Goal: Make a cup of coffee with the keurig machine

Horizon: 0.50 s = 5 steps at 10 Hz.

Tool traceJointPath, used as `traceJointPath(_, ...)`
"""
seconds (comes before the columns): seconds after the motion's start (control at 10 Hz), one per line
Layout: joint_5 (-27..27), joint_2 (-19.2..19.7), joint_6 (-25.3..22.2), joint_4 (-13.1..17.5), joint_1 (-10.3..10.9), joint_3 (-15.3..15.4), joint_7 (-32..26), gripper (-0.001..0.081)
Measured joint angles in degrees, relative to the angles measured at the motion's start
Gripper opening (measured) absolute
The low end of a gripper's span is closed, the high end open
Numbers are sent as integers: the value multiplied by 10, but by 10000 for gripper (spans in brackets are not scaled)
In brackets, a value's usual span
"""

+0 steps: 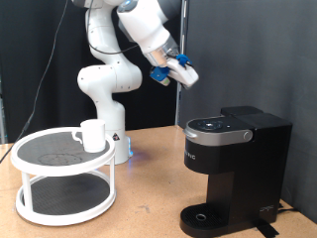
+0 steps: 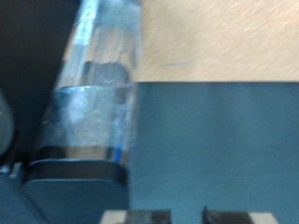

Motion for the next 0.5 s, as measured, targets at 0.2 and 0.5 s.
traceJointPath(0.2, -35, -34, -44, -14, -11, -18, -23, 0)
traceJointPath(0.5, -42, -77, -57, -38, -23, -32, -31, 0)
